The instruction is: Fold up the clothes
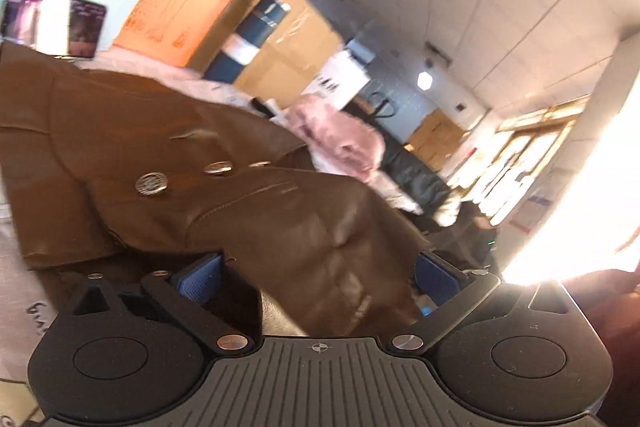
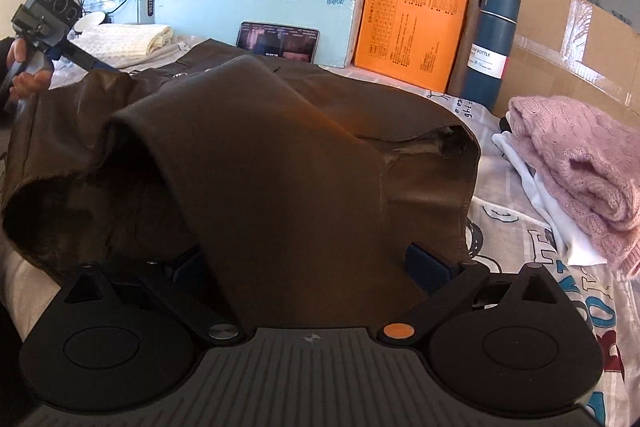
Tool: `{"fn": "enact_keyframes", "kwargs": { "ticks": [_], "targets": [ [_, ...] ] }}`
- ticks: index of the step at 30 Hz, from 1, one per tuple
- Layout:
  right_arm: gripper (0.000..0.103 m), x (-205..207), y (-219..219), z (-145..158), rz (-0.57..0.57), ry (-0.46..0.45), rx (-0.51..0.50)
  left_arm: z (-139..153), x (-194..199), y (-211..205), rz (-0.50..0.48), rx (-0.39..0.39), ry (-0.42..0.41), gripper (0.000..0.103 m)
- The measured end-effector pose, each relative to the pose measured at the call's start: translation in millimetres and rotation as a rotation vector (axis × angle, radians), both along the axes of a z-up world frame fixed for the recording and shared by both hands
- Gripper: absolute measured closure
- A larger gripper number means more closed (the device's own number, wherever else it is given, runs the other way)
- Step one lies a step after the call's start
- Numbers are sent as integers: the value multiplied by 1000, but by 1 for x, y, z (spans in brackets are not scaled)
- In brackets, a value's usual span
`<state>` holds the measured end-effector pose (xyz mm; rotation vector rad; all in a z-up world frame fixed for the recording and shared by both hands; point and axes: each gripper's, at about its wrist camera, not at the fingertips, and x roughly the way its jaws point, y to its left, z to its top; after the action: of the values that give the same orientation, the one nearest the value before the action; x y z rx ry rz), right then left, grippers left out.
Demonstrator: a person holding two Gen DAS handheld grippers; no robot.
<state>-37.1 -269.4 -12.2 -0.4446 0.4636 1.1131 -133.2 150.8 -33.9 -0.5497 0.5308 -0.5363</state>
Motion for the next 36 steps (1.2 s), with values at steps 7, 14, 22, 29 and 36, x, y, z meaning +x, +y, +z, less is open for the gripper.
{"fn": "enact_keyframes", "kwargs": {
  "ticks": [7,14,22,29,36],
  "targets": [
    [2,3,-14,0,-95,-17,16,-5,-1,0,-15,0,26,2],
    [2,0,-27,3,-183,-25,30,10,-42,-21,-99,-105,-128,3],
    [2,-11,-45,6,-261,-58,14,13,-92,-46,-73,-88,-153,4],
    [2,-36,-76,4,-233,-48,-27,-4,-113,-47,61,30,-11,4],
    [2,-51,-100,28,-129,-6,250,-4,-75,-8,213,-61,17,3]
  ]
}}
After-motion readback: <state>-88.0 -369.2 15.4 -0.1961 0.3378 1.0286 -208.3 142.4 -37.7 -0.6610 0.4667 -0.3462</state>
